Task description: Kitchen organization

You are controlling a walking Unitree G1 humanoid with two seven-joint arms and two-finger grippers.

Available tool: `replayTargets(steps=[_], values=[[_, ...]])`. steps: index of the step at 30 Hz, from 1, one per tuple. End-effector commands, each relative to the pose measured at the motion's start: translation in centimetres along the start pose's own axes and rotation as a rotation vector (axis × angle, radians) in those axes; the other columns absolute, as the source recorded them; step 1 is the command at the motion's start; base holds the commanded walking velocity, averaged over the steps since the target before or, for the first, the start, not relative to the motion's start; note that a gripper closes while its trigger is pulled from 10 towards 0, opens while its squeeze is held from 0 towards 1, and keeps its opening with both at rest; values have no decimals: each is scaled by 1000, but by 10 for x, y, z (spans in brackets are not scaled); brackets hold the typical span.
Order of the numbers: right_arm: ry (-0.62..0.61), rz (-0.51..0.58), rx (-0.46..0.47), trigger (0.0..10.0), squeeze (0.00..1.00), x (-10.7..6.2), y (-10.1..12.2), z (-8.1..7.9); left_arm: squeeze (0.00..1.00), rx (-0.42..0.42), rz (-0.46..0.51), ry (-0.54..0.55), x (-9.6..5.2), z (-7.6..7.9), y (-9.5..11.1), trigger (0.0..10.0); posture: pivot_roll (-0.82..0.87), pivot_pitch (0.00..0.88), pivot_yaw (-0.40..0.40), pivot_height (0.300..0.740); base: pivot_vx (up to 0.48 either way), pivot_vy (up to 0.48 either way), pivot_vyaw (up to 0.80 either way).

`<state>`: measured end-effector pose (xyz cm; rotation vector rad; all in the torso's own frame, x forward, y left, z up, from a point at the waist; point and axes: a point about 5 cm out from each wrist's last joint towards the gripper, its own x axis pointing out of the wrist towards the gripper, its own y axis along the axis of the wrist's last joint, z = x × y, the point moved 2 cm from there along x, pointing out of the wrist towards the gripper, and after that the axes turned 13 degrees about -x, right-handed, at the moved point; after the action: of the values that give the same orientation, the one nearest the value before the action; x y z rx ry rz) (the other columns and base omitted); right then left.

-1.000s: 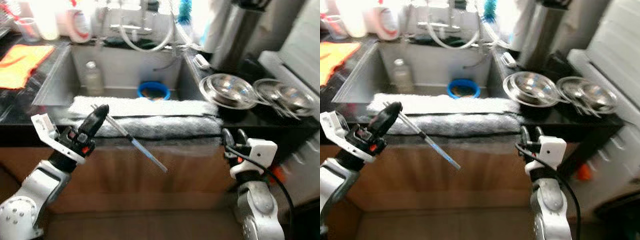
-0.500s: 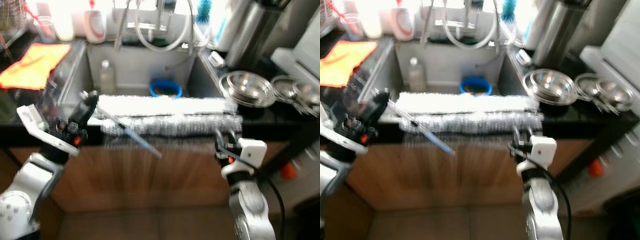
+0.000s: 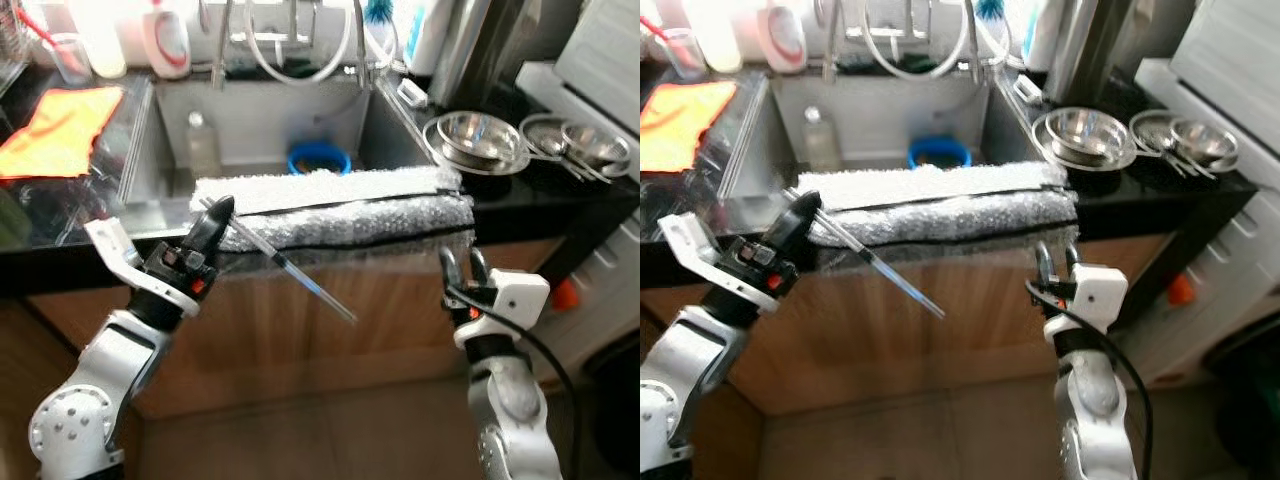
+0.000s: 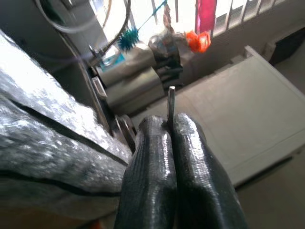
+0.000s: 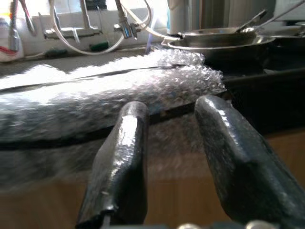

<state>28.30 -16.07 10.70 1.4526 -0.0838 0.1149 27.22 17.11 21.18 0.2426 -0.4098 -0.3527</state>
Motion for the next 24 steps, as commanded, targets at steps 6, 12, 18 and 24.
replayTargets(steps=[6, 12, 18, 24], values=[[-15, 11, -28, 10000, 0, 0, 1, 6, 0, 54, 54, 5, 3, 2, 11, 10000, 36, 15, -51, 740, 0, 0, 0], [-10, 13, -50, 10000, 0, -1, 1, 4, 0, 61, 46, 1, 2, 3, 10, 10000, 43, 26, -51, 740, 335, 0, 81], [-15, 9, -36, 10000, 0, -1, -1, 5, 0, 72, 50, -6, 2, 5, 12, 10000, 45, 30, -49, 740, 379, 0, 410], [-26, 10, -30, 10000, 0, -1, 0, 8, 0, 68, 56, -12, 2, 6, 13, 10000, 45, 33, -49, 740, 414, 0, 0]])
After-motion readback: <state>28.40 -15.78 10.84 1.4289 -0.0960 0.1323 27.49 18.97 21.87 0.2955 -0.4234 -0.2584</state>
